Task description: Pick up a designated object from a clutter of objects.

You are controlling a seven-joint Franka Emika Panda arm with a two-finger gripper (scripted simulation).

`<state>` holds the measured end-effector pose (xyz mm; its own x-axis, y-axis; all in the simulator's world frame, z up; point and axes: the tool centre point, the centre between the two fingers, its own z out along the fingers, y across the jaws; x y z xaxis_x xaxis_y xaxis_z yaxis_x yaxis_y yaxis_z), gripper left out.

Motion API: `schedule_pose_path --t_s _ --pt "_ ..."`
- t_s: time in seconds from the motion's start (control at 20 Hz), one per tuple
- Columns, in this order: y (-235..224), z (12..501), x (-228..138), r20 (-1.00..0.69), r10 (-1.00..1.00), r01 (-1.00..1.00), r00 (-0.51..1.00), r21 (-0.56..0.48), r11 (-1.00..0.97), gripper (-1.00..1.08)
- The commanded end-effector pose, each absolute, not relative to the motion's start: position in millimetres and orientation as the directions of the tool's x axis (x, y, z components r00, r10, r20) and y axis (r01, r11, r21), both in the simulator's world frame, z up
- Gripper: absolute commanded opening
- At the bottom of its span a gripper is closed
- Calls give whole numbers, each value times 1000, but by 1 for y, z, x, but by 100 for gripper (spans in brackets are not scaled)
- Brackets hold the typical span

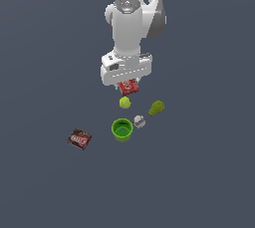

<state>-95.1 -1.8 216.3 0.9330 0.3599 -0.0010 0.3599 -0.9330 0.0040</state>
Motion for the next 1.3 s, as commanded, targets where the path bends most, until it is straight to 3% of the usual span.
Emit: schedule_pose_path --t_s 0.0,0.8,1.25 --pt "14 239 -101 -2 360 360 933 5 -933 -100" --pt "111 378 -129 -1 361 361 932 2 -932 -100" --pt "144 426 -135 0 361 361 933 1 -933 -100"
